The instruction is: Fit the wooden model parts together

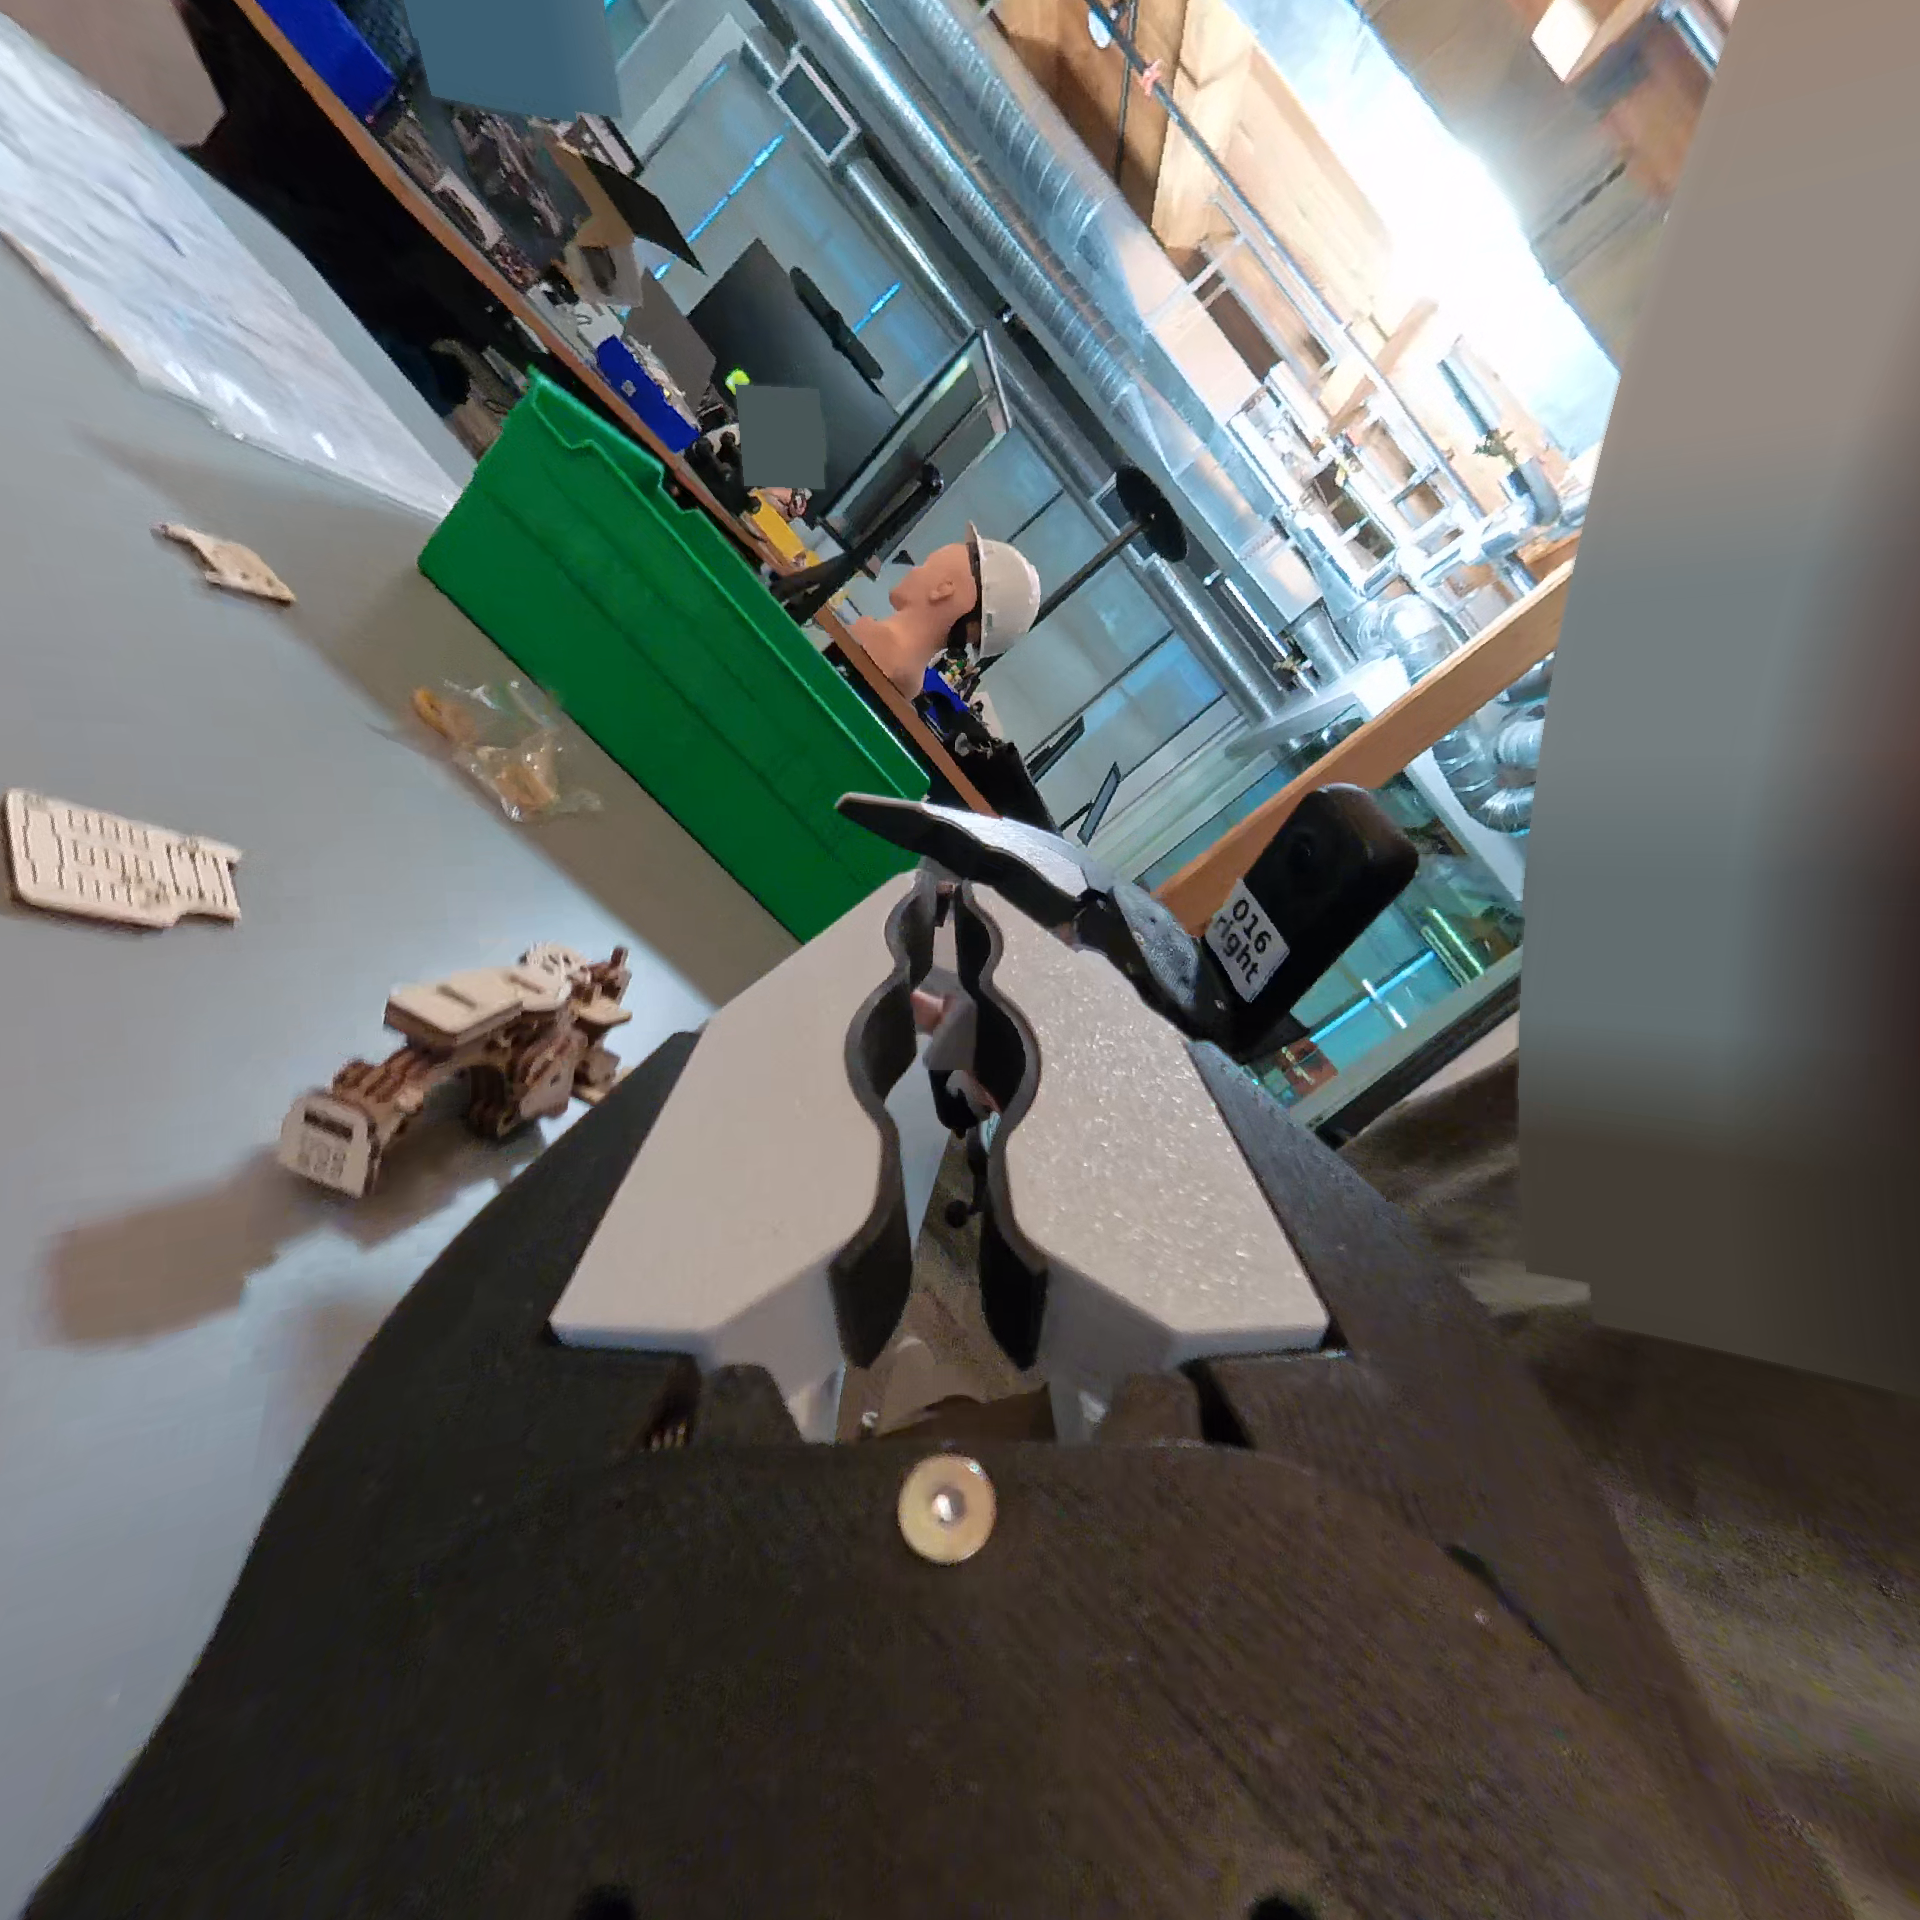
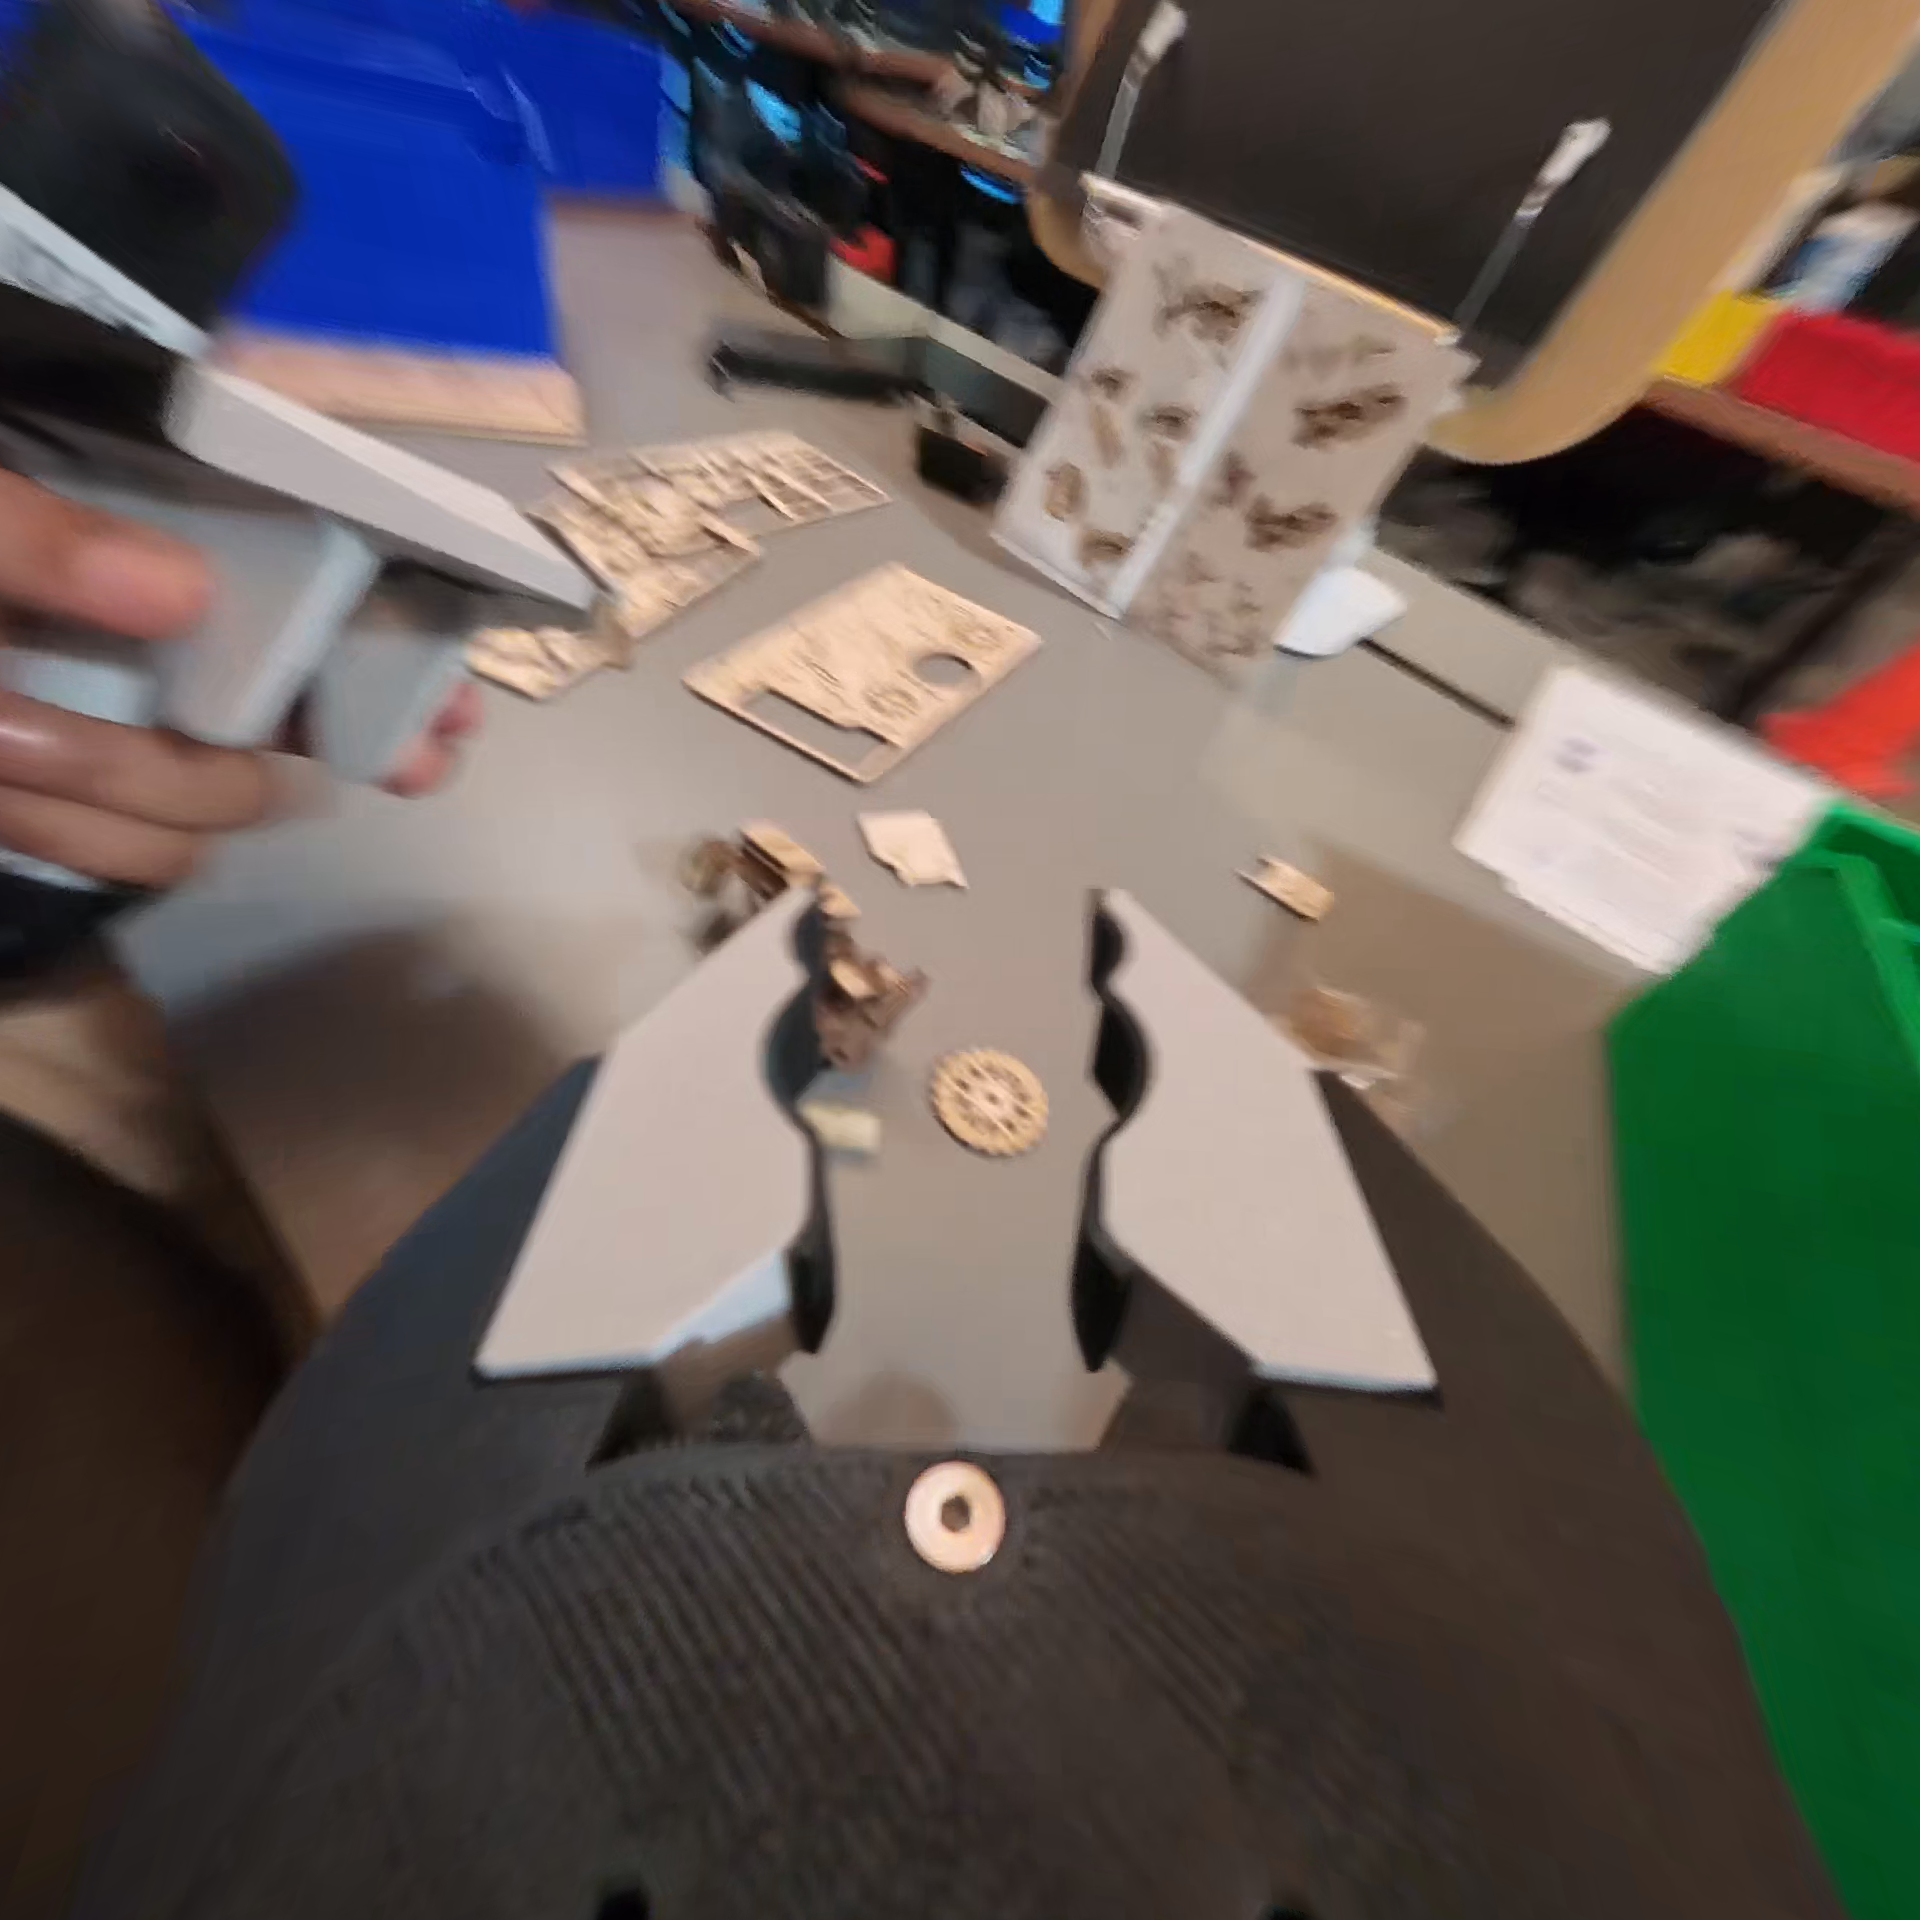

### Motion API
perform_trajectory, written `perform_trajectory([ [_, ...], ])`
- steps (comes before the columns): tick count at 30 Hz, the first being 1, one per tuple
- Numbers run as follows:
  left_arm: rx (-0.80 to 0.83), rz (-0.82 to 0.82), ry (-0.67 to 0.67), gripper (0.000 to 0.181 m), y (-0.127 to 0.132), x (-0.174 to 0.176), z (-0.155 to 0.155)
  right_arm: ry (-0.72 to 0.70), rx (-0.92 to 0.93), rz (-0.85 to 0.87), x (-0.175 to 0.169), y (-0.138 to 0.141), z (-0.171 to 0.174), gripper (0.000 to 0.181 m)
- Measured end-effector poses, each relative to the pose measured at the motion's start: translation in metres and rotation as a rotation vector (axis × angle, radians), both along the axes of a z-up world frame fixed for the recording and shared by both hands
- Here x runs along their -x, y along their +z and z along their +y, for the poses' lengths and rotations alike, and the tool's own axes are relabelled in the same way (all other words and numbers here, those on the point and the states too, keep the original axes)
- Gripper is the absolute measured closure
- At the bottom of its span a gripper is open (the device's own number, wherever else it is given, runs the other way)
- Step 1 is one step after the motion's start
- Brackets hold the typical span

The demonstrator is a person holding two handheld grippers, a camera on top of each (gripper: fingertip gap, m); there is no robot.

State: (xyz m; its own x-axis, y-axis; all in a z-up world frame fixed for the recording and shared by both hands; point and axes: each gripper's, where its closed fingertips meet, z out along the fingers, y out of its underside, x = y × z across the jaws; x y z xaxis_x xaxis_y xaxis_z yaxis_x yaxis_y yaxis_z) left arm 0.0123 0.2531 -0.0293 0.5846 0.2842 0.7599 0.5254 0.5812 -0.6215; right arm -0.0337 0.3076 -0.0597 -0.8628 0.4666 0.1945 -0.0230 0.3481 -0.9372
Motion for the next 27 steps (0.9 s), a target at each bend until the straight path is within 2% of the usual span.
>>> perform_trajectory([
  [1,0.013,0.019,-0.009,0.179,0.006,0.003,-0.001,0.032,0.002,-0.05,0.0,-0.001,-0.004,0.119],
  [3,0.067,0.065,-0.036,0.179,0.017,0.008,0.0,0.058,-0.05,-0.107,0.006,-0.01,-0.009,0.095],
  [4,0.097,0.095,-0.049,0.179,0.022,0.011,0.0,0.043,-0.035,-0.097,0.013,-0.008,-0.011,0.095],
  [5,0.128,0.126,-0.061,0.179,0.026,0.014,-0.001,0.025,0.033,-0.104,0.019,0.0,-0.015,0.114],
  [6,0.155,0.149,-0.069,0.179,0.029,0.018,-0.002,0.02,0.148,-0.129,0.022,0.016,-0.019,0.14],
  [8,0.167,0.185,-0.069,0.179,0.035,0.023,-0.006,0.13,0.483,-0.19,0.016,0.066,-0.017,0.151],
  [9,0.162,0.191,-0.064,0.18,0.034,0.023,-0.008,0.183,0.65,-0.221,0.013,0.089,-0.008,0.14],
  [10,0.155,0.186,-0.065,0.18,0.031,0.021,-0.009,0.179,0.732,-0.234,0.018,0.099,0.001,0.128],
  [11,0.148,0.176,-0.073,0.18,0.025,0.017,-0.009,0.125,0.681,-0.216,0.027,0.091,0.005,0.117],
  [13,0.134,0.151,-0.076,0.18,0.012,0.011,-0.009,0.057,0.354,-0.018,0.031,0.055,0.004,0.095],
  [14,0.12,0.135,-0.082,0.18,0.008,0.01,-0.009,0.003,0.254,0.09,0.033,0.046,0.006,0.084],
  [15,0.102,0.12,-0.095,0.18,0.005,0.01,-0.007,-0.058,0.235,0.193,0.033,0.048,0.01,0.082],
  [16,0.086,0.112,-0.11,0.18,0.004,0.01,-0.005,-0.096,0.296,0.258,0.028,0.058,0.013,0.095],
  [17,0.081,0.112,-0.122,0.179,0.003,0.009,-0.003,-0.069,0.393,0.261,0.017,0.068,0.013,0.095],
  [19,0.086,0.12,-0.147,0.179,0.002,0.007,0.002,0.021,0.576,0.117,0.002,0.077,0.011,0.118],
  [20,0.085,0.122,-0.157,0.179,0.001,0.006,0.004,0.085,0.614,0.027,-0.005,0.075,0.007,0.137],
  [21,0.075,0.122,-0.163,0.18,0.001,0.004,0.006,0.167,0.616,-0.049,-0.014,0.071,0.002,0.149],
  [22,0.053,0.12,-0.17,0.179,0.003,0.003,0.007,0.234,0.596,-0.11,-0.022,0.065,-0.004,0.151],
  [25,-0.04,0.11,-0.173,0.179,0.01,0.002,0.007,0.263,0.576,-0.251,-0.025,0.051,-0.014,0.133],
  [27,-0.103,0.098,-0.175,0.179,0.014,0.002,0.007,0.287,0.613,-0.348,-0.031,0.048,-0.022,0.14],
])
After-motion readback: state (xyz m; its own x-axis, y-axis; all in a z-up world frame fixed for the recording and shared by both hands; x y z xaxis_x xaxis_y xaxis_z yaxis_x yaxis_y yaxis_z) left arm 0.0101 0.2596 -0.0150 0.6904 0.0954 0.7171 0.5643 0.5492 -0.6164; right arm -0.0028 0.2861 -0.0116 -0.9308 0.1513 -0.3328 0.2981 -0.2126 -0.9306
